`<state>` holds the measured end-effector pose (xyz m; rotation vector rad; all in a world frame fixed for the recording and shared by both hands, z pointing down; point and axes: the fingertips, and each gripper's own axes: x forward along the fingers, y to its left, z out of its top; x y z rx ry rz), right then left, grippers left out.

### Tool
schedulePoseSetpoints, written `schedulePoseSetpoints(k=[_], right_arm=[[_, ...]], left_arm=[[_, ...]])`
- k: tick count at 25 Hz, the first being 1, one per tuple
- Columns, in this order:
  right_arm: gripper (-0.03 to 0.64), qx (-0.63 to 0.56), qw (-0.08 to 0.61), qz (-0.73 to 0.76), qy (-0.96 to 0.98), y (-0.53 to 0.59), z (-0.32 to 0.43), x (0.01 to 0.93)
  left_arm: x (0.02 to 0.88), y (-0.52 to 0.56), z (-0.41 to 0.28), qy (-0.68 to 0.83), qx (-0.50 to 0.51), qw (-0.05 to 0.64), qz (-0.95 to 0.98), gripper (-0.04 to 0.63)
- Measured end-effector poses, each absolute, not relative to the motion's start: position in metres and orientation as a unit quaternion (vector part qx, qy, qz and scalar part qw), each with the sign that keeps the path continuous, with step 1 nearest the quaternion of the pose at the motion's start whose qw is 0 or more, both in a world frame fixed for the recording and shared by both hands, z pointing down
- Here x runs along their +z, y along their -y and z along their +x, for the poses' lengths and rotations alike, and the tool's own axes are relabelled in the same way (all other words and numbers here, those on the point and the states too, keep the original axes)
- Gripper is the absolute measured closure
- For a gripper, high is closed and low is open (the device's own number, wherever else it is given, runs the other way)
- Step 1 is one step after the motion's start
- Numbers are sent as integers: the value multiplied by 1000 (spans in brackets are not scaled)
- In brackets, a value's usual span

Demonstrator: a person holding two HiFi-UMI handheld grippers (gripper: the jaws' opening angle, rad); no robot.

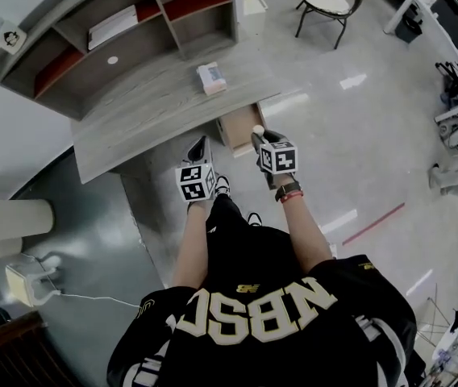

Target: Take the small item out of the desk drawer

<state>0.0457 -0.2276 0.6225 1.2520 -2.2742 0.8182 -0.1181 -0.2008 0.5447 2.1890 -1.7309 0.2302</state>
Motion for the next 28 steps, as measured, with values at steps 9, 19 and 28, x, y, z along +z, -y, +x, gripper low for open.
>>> schedulePoseSetpoints(k=[9, 19, 28], right_arm=[[480, 217, 144, 475, 840, 245, 55, 529], [480, 139, 71, 492, 856, 249, 56, 431], [480, 39, 33, 523, 851, 239, 61, 356]], left_arm=[[484, 205, -121, 623, 61, 103, 773, 583], [387, 210, -127, 653, 0, 27, 757, 583], [336, 204, -134, 659, -7, -10, 752, 583]])
